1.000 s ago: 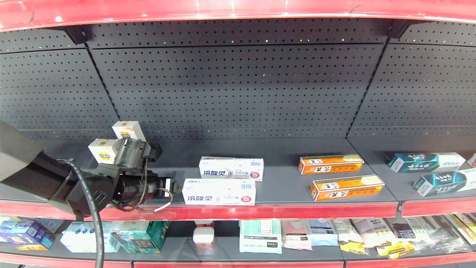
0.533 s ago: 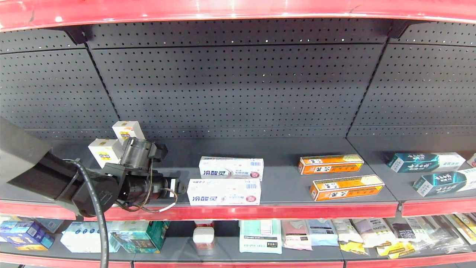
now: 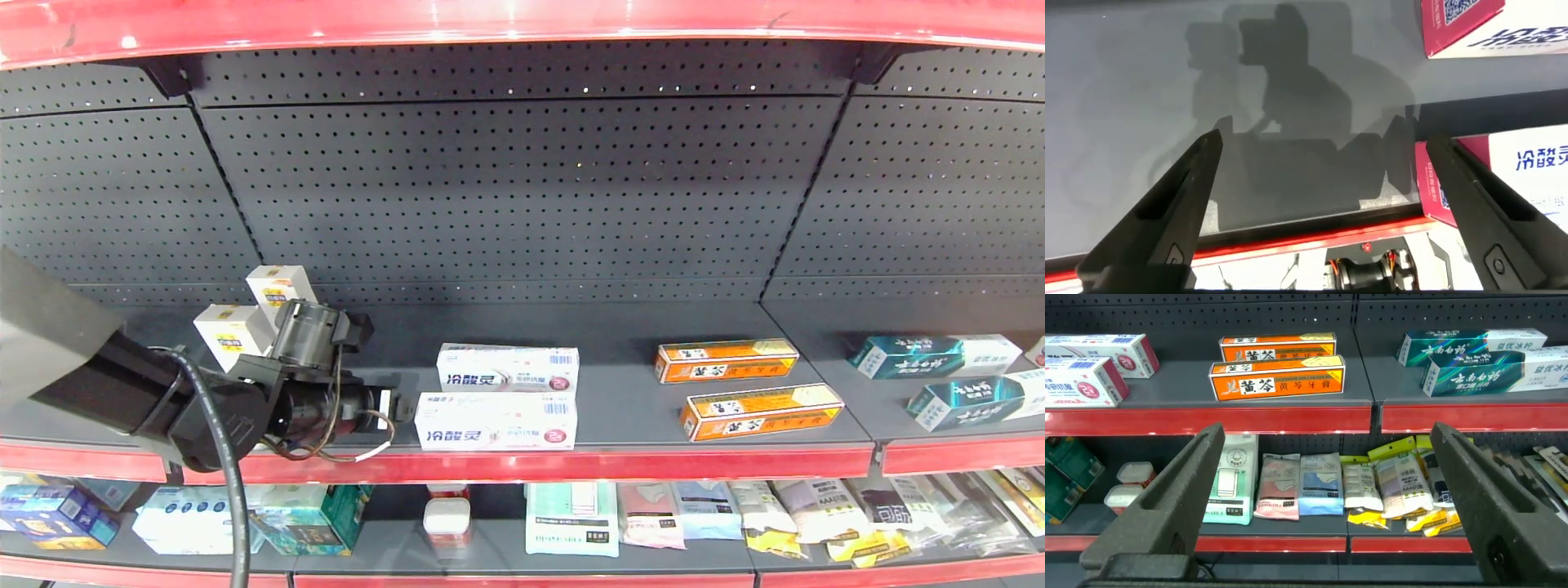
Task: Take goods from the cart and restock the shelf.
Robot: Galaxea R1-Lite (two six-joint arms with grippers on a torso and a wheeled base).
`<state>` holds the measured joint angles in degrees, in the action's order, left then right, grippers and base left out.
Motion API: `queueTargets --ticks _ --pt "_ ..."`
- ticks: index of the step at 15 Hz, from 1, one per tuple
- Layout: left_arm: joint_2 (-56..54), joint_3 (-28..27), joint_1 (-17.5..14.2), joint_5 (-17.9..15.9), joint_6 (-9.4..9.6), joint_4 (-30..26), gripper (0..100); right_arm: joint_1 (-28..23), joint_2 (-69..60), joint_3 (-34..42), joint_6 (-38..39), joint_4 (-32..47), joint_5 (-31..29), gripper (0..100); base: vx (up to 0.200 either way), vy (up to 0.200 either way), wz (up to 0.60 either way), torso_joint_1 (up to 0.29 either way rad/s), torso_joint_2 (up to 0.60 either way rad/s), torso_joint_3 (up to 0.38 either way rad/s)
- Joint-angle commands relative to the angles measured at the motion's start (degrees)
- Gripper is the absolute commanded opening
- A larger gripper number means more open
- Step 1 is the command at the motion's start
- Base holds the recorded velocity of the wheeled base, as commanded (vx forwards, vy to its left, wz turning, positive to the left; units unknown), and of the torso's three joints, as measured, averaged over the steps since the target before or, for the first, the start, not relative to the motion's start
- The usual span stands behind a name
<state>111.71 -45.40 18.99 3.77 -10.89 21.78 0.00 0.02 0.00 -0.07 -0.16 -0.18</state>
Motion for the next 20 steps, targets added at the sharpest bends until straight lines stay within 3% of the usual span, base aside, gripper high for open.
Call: queueTargets --ticks 1,13,20 --pt "0.2 0.0 0.2 0.0 -0.01 0.0 100 0.0 0.0 0.0 0.0 0.0 0.0 100 0.000 0.000 0.00 0.000 0.00 0.000" --pt "0.8 -1.0 0.6 0.3 0.08 -0.1 100 0.0 0.0 0.0 0.0 0.0 0.0 100 0.000 0.000 0.00 0.000 0.00 0.000" --pt "-4.4 1.0 -1.8 0.2 0.25 -2.2 100 0.0 0.0 0.0 0.0 0.0 0.0 100 0.000 0.000 0.00 0.000 0.00 0.000"
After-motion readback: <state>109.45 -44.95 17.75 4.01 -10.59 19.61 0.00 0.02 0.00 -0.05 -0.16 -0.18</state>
